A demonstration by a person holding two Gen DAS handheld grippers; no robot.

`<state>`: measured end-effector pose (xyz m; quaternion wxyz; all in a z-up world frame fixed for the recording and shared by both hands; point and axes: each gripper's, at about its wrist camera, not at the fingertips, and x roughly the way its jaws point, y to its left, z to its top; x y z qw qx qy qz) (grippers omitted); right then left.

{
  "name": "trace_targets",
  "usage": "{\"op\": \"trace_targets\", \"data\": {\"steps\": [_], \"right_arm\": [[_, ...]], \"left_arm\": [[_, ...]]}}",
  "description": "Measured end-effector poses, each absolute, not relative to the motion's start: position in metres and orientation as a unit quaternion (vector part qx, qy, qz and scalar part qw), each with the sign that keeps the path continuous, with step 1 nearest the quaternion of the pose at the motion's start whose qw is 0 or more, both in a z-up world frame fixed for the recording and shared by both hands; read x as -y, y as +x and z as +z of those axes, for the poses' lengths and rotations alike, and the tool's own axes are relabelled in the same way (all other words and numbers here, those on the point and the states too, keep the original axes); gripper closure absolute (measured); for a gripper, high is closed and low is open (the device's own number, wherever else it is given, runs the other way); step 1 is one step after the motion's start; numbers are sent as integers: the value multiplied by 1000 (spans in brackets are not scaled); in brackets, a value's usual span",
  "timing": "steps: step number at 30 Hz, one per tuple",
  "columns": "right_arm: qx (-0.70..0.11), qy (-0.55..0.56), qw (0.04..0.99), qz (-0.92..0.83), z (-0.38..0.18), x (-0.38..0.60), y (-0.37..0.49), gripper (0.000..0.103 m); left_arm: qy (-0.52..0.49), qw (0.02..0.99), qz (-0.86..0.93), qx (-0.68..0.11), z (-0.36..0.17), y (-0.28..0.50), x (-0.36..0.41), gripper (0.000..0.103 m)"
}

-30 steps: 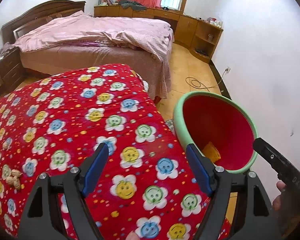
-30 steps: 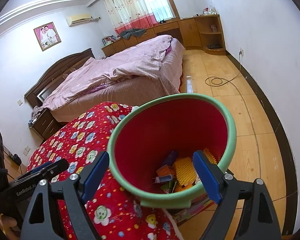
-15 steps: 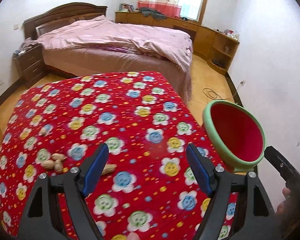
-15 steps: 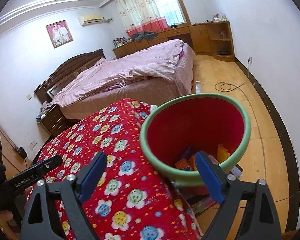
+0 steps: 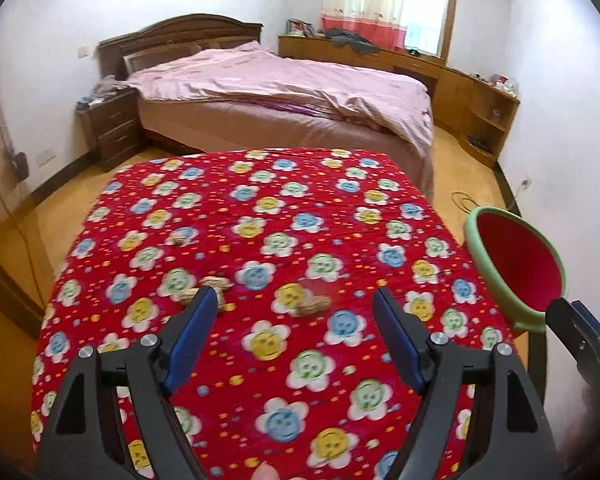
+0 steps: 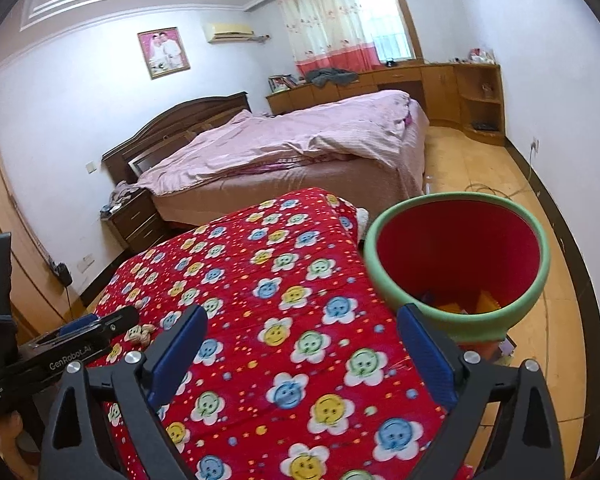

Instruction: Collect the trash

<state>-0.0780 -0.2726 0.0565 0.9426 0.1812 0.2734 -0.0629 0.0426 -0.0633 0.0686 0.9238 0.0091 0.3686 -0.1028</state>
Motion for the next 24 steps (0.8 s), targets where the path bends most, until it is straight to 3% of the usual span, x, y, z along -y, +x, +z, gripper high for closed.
{"op": "trace_targets", "data": {"steps": [24], "right_arm": [[-261, 168, 949, -57, 43, 237, -95, 6]], "left_arm": [[-1, 940, -60, -337, 56, 13, 29, 24]]}}
